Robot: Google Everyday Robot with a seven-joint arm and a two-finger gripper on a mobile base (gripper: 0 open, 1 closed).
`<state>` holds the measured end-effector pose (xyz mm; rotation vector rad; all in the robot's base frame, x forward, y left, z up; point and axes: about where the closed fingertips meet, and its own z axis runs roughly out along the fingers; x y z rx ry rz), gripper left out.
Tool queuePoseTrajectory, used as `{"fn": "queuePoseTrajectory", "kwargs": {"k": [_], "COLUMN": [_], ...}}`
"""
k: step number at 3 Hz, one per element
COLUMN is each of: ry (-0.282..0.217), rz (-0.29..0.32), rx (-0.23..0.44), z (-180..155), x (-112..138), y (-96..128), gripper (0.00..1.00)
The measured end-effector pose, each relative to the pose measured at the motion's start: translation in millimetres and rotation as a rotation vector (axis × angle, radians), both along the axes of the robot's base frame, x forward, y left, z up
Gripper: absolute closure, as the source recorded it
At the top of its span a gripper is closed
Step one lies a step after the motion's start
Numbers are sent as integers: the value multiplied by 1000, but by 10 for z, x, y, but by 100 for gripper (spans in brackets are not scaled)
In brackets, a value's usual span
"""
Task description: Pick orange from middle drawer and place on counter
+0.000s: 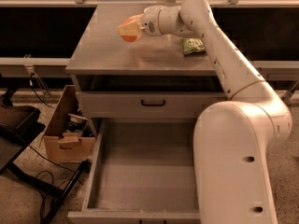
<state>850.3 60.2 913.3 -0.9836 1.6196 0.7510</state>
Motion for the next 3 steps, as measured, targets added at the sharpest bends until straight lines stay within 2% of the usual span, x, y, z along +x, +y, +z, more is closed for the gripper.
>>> {"fn": "queuePoseTrajectory", "kwargs": {"k": [1,2,3], "ry": [0,0,0], "rz": [0,0,2], "rx": [0,0,0], "z": [0,-1,-1], "x": [0,0,-2], "y": [0,1,7], "gripper": [11,0,0]}}
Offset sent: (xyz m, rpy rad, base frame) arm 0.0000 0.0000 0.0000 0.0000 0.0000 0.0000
